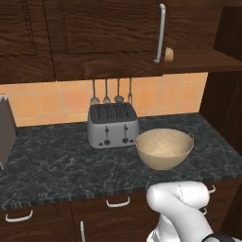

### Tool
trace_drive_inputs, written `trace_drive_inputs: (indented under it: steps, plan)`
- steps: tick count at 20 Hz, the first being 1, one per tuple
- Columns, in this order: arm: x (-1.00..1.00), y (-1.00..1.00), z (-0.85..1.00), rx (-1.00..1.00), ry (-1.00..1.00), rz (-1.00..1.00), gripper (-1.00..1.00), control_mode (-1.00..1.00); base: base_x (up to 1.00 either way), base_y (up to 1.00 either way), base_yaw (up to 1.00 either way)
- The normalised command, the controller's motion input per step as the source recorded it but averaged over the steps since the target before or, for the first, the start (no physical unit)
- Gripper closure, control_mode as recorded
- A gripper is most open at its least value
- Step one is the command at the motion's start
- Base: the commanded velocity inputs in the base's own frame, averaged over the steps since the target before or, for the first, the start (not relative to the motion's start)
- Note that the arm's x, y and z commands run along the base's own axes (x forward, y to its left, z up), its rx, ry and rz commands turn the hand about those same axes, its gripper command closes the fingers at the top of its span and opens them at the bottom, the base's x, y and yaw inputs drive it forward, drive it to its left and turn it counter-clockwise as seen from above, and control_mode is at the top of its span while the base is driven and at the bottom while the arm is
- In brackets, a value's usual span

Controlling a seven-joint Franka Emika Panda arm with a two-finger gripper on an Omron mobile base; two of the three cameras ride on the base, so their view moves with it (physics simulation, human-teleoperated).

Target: Open the cabinet, pick up the bread from the cabinet and place it in the basket. Then move the basket to the dining counter.

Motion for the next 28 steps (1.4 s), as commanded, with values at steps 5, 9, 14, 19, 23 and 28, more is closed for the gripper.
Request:
trace_drive_inputs:
  steps: [5,9,14,19,23,28]
  plan:
    - [-0.85,0.85,-0.07,-0.03,-0.30,-0.01,-1.00,-1.00,0.00,0.00,0.00]
    - [-0.04,1.00,-0.36,-0.08,-0.21,-0.08,-1.00,-1.00,0.00,0.00,0.00]
    - [0.09,1.00,0.00,-0.07,-0.01,-0.12,-1.00,-1.00,0.00,0.00,0.00]
    - [0.67,1.00,0.00,-0.07,0.04,-0.15,-1.00,-1.00,0.00,0.00,0.00]
    - [1.00,0.68,-0.09,-0.05,0.15,-0.35,-1.00,-1.00,0.00,0.00,0.00]
    - [1.00,-0.10,-0.02,0.02,0.26,-0.36,-1.00,-1.00,0.00,0.00,0.00]
